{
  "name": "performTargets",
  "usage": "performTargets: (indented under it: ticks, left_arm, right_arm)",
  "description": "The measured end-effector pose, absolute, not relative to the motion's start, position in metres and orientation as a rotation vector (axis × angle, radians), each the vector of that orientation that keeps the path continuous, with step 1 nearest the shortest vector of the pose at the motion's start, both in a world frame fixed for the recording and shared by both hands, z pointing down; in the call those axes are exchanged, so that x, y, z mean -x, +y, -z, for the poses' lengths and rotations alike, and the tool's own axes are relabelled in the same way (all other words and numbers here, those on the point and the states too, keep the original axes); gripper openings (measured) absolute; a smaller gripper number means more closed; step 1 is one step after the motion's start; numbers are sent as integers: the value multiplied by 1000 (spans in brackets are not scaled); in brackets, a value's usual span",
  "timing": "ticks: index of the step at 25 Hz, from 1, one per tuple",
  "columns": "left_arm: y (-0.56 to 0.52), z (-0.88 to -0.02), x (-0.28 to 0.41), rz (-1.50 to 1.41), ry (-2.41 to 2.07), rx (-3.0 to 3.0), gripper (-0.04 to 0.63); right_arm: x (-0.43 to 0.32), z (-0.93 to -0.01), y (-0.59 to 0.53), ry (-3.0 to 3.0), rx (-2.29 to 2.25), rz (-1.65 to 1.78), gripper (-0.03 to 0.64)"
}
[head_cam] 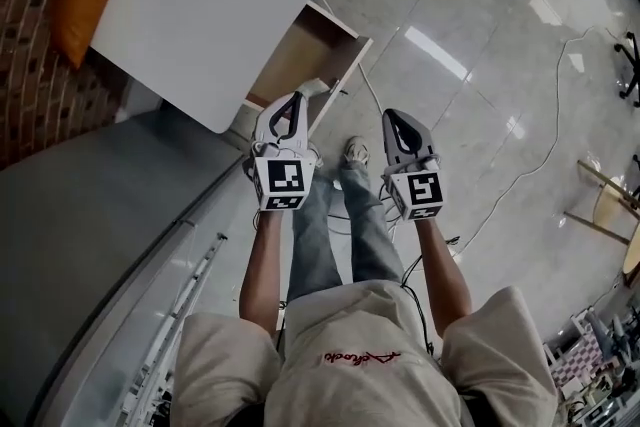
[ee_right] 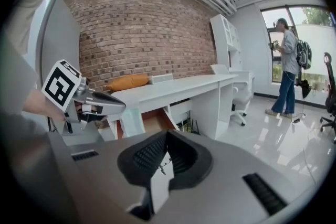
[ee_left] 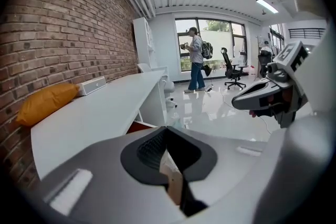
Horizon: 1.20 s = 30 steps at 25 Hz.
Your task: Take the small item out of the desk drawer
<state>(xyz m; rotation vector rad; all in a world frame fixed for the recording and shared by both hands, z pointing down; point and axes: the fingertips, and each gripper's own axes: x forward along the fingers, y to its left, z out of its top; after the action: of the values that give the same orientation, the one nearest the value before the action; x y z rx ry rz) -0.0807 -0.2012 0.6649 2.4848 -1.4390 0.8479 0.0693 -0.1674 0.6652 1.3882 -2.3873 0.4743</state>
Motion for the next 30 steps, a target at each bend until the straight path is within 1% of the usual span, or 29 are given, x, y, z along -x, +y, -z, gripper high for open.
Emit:
performTargets:
  ticks: [8, 22, 30]
  left_arm:
    - [-199, -595, 88, -742, -1492, -2484, 12]
    - [-200, -497, 98, -604, -1566, -2534, 12]
    - [-211, -445, 111, -519, -1641, -2540, 12]
  right_arm:
    - [-71, -605, -177, -2401, -1466, -436, 11]
    - [-62, -498, -192, -2483, -1561, -302, 11]
    - [-70, -448, -200, -2498, -1620, -233, 11]
